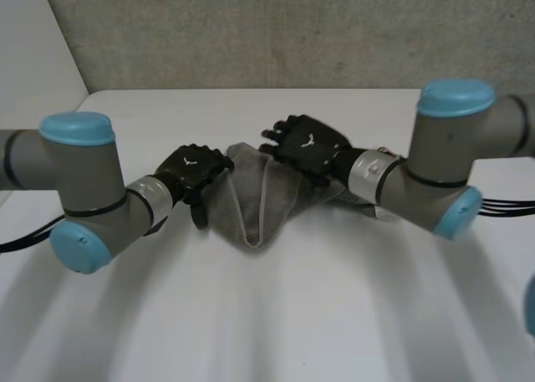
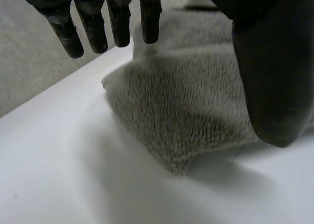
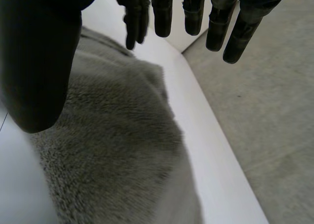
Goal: Fold the towel.
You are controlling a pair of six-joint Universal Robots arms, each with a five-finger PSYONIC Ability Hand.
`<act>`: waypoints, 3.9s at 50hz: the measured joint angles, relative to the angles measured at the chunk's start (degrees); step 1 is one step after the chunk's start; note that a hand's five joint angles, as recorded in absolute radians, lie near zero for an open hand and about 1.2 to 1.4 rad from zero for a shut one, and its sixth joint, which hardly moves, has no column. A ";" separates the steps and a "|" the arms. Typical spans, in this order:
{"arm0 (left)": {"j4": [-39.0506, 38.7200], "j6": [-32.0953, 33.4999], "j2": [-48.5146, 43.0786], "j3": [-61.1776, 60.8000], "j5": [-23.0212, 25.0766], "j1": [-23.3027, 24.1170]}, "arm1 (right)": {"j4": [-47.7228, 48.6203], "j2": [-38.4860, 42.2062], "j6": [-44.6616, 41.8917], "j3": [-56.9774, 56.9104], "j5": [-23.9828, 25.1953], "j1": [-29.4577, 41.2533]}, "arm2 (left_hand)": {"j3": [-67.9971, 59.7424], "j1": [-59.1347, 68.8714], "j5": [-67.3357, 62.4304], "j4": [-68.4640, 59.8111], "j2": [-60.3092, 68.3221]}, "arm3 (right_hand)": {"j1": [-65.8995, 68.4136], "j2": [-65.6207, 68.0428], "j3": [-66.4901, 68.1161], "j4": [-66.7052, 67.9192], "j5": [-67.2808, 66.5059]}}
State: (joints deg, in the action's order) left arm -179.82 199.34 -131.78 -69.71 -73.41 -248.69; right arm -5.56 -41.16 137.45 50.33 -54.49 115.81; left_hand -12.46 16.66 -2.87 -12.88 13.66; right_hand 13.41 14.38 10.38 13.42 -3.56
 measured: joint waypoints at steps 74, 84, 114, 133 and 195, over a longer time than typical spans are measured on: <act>-5.56 3.61 13.63 -20.10 -1.69 4.37 | 17.30 -16.51 6.39 35.86 -0.59 -6.55 | 0.00 5.33 -5.04 0.00 7.41 | 31.92 32.10 0.00 0.00 -31.41; -6.26 4.25 15.25 -19.85 -0.88 4.58 | 16.99 -13.62 5.81 34.04 -0.63 -5.51 | 0.00 0.19 -0.22 0.00 1.23 | 31.91 32.10 0.00 0.00 -31.34; 0.88 28.83 11.59 -13.47 6.75 2.48 | 16.86 -13.35 5.89 34.59 -0.72 -5.16 | 0.00 0.31 -4.04 0.00 2.48 | 31.91 32.10 0.00 0.00 -31.26; 2.12 31.09 6.09 -10.53 7.74 1.95 | 16.86 -11.94 5.83 34.54 -1.58 -5.25 | 0.00 23.19 -30.09 0.00 29.30 | 32.60 32.18 0.00 0.00 -32.48; -26.30 10.04 12.84 6.49 -2.20 -0.08 | 21.25 -18.28 3.33 2.63 -11.05 -5.33 | 0.00 58.78 -63.94 0.00 60.64 | 61.48 60.76 0.00 0.00 -62.81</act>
State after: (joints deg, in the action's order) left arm -206.12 209.38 -118.94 -63.21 -75.60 -248.78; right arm 15.69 -59.44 140.79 52.96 -65.54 110.48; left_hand -12.46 75.44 -66.80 -12.88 74.30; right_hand 74.89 75.14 10.38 13.42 -66.37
